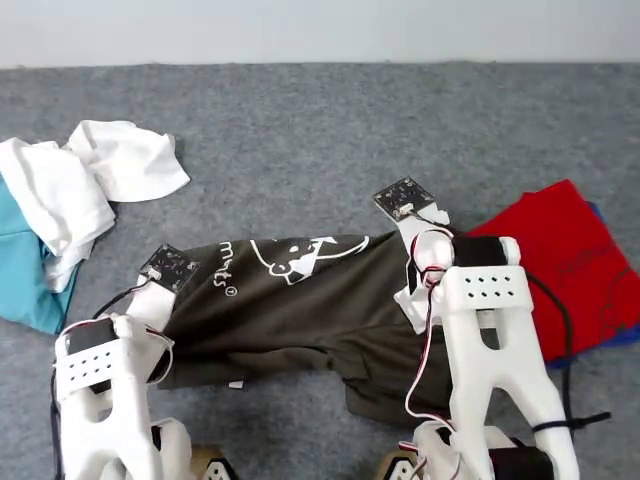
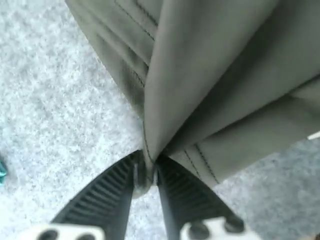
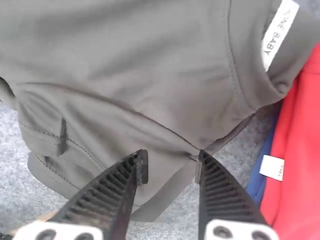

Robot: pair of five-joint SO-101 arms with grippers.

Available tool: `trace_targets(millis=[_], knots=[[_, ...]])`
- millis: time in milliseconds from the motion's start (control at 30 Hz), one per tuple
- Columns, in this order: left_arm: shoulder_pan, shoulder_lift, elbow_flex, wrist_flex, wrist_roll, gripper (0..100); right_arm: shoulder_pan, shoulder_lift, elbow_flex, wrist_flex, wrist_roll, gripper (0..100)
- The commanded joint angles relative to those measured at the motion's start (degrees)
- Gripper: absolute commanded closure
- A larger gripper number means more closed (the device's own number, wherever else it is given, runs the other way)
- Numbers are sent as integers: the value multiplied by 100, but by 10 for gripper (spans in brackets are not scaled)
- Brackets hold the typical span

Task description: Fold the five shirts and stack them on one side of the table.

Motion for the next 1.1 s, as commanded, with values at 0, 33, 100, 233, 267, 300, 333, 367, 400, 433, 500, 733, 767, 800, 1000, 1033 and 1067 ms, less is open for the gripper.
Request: trace_targets(millis=[0,33,100,233,267,300,333,367,400,433,500,733,767,800,1000,1033,1067], knots=[[-62,-70,-13,0,-53,985,4,-163,132,-145,-18,830],[-62,-70,-13,0,-35,985,22,-163,176,-145,-9,830],[-62,-70,-13,9,-35,985,136,-163,220,-136,114,830],[-62,-97,-31,255,-26,985,576,-163,431,-145,519,830],[-62,-97,-31,281,-26,985,699,-163,536,-180,571,830],[-62,-97,-31,299,-18,985,813,-163,651,-286,589,830],[-62,-97,-31,299,18,985,910,-163,765,-426,589,830],[-62,-97,-31,299,132,985,980,-163,888,-567,580,830],[-62,-97,-40,281,281,985,1024,-163,1011,-699,580,830],[-62,-97,-48,281,484,985,1051,-163,1125,-822,563,831],[-53,-105,-84,281,941,984,1059,-171,1248,-945,554,832],[-53,-105,-462,281,2198,917,1033,-163,1591,-1508,545,833],[-53,-105,-462,281,2321,903,1033,-163,1697,-1675,545,833],[-53,-105,-462,281,2409,894,1042,-163,1802,-1859,545,833],[-53,-105,-453,281,2462,885,1015,-163,2145,-2580,545,849],[-53,-105,-453,281,2462,885,1015,-163,2154,-2651,545,872],[-53,-105,-444,281,2462,885,1015,-163,2154,-2695,545,898]])
